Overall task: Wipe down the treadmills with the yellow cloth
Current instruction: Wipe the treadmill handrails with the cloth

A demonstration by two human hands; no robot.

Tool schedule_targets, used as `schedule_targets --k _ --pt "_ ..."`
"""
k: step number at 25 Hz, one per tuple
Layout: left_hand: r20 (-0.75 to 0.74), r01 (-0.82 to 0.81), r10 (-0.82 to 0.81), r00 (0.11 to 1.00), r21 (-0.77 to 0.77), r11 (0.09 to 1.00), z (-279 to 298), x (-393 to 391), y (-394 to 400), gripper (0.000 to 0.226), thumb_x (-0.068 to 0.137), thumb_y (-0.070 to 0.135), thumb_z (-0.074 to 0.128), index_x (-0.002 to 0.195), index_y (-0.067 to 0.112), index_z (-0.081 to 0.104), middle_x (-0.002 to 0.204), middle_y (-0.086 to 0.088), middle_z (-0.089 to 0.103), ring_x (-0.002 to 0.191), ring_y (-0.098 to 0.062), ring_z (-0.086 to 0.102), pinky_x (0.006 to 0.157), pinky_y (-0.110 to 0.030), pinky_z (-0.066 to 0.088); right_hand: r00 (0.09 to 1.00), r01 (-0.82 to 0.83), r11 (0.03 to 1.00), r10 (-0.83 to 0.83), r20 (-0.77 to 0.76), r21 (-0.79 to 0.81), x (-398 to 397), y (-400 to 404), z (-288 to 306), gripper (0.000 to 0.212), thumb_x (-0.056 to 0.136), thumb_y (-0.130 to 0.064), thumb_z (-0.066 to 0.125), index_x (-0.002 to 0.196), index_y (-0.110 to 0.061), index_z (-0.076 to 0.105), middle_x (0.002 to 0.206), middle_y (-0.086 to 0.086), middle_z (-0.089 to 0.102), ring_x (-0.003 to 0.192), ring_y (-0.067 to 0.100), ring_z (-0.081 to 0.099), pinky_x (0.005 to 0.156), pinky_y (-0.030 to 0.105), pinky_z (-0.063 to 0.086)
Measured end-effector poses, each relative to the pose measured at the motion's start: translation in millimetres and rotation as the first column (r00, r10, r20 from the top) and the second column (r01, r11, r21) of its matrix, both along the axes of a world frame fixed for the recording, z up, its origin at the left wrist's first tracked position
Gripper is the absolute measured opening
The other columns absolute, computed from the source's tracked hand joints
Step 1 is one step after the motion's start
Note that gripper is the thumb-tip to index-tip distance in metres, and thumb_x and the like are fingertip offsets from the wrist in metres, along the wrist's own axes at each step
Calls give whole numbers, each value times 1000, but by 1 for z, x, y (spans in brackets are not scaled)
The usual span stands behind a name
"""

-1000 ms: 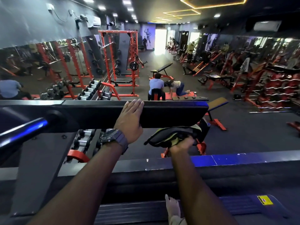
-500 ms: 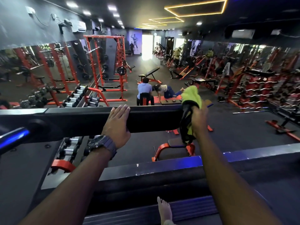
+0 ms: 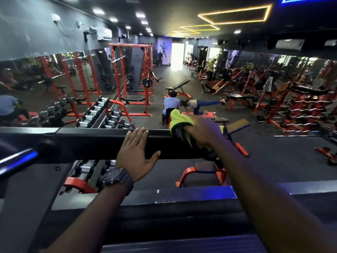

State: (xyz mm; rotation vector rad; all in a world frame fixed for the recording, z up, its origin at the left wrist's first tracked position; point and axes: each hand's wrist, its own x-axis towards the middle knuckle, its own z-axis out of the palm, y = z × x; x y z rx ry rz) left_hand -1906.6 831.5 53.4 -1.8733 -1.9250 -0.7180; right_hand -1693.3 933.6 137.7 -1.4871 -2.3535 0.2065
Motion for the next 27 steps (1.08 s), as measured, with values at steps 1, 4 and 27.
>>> schedule_targets --k 1,4,27 --pt "39 -58 58 998 23 998 2 9 0 83 87 68 33 138 5 49 147 -10 47 141 -25 36 121 -41 19 999 34 999 -33 21 -18 -3 14 3 51 87 -63 41 128 -38 55 118 4 66 102 31 63 86 40 51" --pt "116 -166 164 980 6 986 8 48 14 81 90 68 31 135 4 53 145 -12 49 141 -26 37 120 -42 21 979 -134 938 176 104 -321 -42 64 10 38 98 -50 41 107 -21 64 99 2 66 89 20 59 76 21 51" --pt "253 -364 405 879 -196 911 32 114 28 76 92 55 42 134 -7 50 148 -24 41 143 -39 27 117 -54 23 854 -408 723 518 47 -558 -46 87 25 40 93 -35 53 132 -42 55 133 0 63 120 24 59 98 36 46"
